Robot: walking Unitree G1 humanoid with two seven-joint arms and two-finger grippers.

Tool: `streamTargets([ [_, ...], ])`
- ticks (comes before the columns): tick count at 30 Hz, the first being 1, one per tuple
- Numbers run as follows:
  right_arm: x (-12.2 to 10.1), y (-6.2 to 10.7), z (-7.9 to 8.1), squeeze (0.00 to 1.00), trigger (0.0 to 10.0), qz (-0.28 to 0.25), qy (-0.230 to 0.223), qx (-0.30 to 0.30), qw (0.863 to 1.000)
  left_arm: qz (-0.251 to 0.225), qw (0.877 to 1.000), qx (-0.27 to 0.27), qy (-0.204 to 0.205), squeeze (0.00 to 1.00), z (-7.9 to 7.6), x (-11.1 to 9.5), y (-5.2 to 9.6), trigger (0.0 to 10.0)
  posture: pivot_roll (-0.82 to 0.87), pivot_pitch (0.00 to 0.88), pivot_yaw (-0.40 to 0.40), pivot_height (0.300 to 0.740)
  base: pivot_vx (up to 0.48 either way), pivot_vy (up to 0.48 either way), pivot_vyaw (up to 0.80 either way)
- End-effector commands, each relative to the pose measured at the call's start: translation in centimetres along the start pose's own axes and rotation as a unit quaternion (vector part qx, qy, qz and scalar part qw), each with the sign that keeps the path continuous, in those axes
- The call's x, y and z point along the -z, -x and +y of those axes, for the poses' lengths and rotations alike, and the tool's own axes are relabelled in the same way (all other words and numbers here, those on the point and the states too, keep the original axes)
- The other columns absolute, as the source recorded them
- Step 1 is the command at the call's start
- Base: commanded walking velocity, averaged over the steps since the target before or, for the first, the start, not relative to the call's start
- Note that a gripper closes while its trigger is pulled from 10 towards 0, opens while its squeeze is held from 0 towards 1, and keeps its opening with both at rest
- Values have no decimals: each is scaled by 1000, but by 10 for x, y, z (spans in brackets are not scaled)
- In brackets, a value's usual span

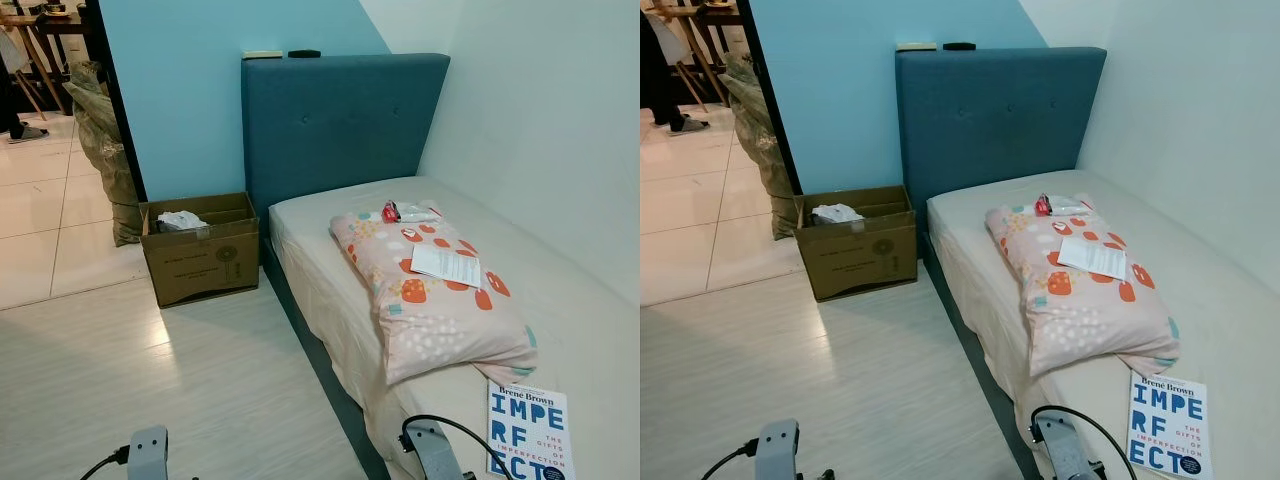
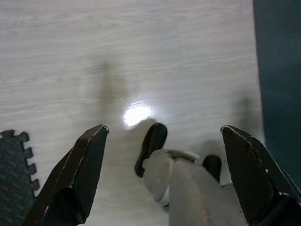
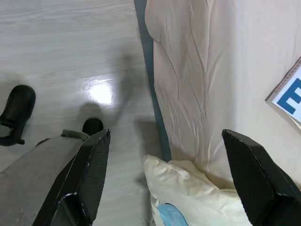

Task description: Clean up the room

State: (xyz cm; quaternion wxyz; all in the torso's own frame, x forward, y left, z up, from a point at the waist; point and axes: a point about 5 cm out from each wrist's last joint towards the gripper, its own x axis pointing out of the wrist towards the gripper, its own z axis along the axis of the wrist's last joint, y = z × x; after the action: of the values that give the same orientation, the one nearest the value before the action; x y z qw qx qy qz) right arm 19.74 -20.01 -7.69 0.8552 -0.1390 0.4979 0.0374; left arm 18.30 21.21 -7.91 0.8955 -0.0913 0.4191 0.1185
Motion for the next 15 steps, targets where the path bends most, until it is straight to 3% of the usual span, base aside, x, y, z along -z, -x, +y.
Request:
streamTargets([
  [1,-5,0,-1,1000,10000,-6,-14,2,1000,3,1000,7,8,1000,-3,-2,-1,10000,-24,0,-76,726,0,0,0],
  [9,-3,0,-2,1000,10000,-3,-24,3,1000,11,1000,9,5,1000,-4,3,0,10000,-22,0,-76,726,0,0,0],
  [10,-2,0,-2,882,10000,1,-26,3,1000,14,1000,9,4,1000,-4,5,0,10000,-21,0,-75,726,0,0,0],
  [11,-2,0,-2,882,10000,1,-26,3,1000,14,1000,9,4,1000,-4,5,0,10000,-21,0,-75,726,0,0,0],
  [12,-2,0,-2,0,10000,2,-30,2,1000,16,1000,8,2,0,-3,6,1,10000,-22,0,-81,726,0,0,0],
  [15,-2,0,-3,0,10000,2,-34,2,999,16,1000,5,8,0,-3,6,1,10000,-28,0,-74,726,0,0,0],
])
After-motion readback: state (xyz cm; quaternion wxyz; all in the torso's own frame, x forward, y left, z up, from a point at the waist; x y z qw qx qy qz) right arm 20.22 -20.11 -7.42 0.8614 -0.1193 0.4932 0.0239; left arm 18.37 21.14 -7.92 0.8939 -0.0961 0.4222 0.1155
